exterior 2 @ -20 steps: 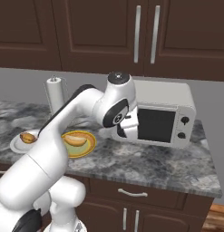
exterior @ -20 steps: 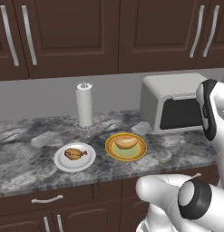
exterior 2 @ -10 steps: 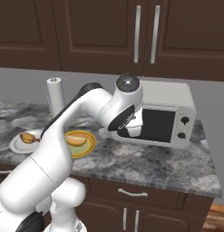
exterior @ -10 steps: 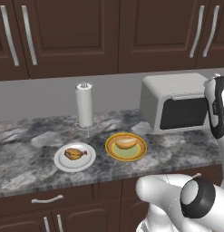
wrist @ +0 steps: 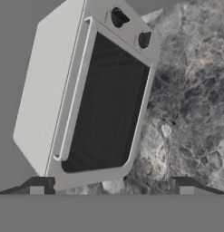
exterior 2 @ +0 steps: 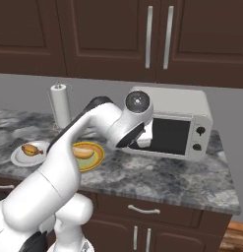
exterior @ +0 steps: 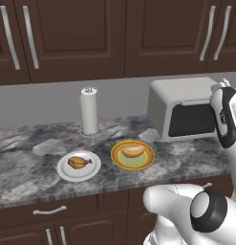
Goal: Open the toaster oven door. Place the hotdog bun on the top rack in the toaster oven and place the chicken drumstick on the bottom rack.
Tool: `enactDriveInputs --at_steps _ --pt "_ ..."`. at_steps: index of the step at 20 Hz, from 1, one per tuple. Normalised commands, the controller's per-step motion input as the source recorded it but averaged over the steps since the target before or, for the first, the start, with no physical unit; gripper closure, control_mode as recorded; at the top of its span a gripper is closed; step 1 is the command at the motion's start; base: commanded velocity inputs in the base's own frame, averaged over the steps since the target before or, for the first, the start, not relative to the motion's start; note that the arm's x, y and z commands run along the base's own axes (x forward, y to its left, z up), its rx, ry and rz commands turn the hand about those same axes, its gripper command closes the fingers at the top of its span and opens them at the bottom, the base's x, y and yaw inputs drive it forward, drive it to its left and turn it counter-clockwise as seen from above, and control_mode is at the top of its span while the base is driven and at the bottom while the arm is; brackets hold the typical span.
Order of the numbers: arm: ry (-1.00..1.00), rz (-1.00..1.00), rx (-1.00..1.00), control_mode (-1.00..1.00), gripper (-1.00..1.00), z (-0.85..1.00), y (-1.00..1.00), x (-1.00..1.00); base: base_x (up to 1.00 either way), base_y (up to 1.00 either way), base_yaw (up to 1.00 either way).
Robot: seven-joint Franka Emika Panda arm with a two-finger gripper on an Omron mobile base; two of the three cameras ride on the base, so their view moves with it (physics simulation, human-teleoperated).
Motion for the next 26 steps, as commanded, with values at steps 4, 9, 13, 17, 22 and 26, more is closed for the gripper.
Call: enactDriveInputs --at_steps 4,9,13,17,22,26 --pt "0.0 0.01 0.08 -1.0 -1.0 0.0 0.0 0.24 0.0 0.0 0.0" --pt "0.0 0.06 0.06 -1.0 -1.0 -0.04 0.01 0.19 0.0 0.0 0.0" --pt "0.03 0.07 0.02 -1.0 -1.0 -0.11 0.01 0.16 0.0 0.0 0.0" --pt "0.0 0.06 0.03 -1.0 -1.0 -0.08 0.0 0.21 0.0 0.0 0.0" --pt "0.02 0.05 0.05 -1.0 -1.0 -0.13 0.0 0.12 0.0 0.0 0.0" --pt "0.06 0.01 0.02 -1.0 -1.0 -0.17 0.01 0.05 0.0 0.0 0.0"
